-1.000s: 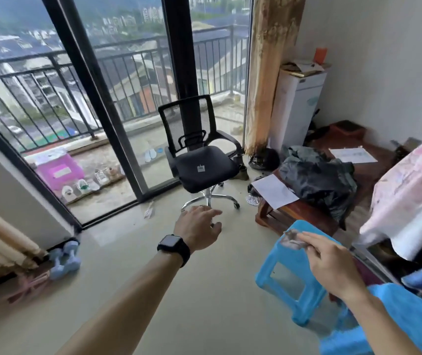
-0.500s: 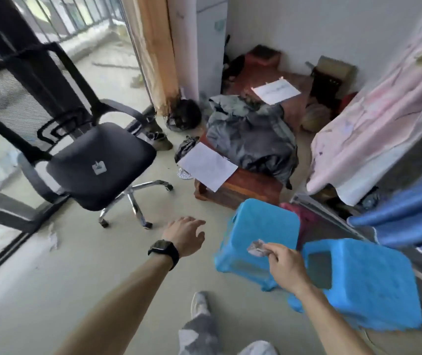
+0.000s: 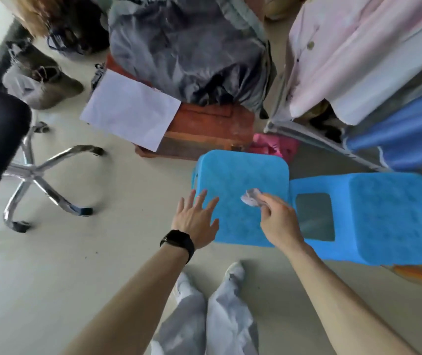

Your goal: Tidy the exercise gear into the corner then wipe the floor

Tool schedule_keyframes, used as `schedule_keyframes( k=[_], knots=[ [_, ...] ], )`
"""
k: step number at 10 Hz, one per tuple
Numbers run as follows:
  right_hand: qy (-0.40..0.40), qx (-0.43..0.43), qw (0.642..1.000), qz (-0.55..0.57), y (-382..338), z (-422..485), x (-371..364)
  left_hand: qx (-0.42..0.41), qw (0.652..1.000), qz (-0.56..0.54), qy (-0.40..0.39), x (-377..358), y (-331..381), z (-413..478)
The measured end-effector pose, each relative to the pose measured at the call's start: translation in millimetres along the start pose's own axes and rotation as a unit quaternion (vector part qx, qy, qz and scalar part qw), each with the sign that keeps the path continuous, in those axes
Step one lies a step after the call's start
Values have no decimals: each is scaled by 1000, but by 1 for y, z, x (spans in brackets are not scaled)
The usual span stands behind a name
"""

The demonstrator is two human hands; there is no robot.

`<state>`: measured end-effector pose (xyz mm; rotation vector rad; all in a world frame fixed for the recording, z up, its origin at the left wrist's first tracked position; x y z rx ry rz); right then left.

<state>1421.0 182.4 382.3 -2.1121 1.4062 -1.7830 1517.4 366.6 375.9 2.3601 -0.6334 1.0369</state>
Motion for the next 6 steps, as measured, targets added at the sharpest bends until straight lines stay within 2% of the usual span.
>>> schedule_keyframes(
  k=[1, 2, 3, 4, 5, 6],
  knots=[
    [114, 98, 989, -7, 21, 25, -17, -32, 996, 9, 87, -24, 8, 47],
    [69, 105, 988, -91, 47, 36, -46, -50, 988, 20, 142, -54, 7, 78],
    [-3, 65, 978, -199, 72, 35, -71, -43, 986, 27, 158, -76, -1, 90],
    [-5, 56, 975, -216, 79, 34, -77, -36, 984, 30, 174, -83, -3, 90],
    [-47, 54, 976, -204, 73, 35, -71, -39, 984, 34, 171, -76, 0, 89],
    [-126, 62, 978, -153, 58, 39, -41, -37, 985, 37, 164, -78, 1, 86]
  ],
)
Point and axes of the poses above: each hand's wrist, its own z-axis towards the middle knuckle, its own x-axis out of the back of the hand, y = z × x, the point moved 4 cm from there along z, towards the middle knuckle, and after that the axes turned 3 degrees about -y, right-handed, at the moved point
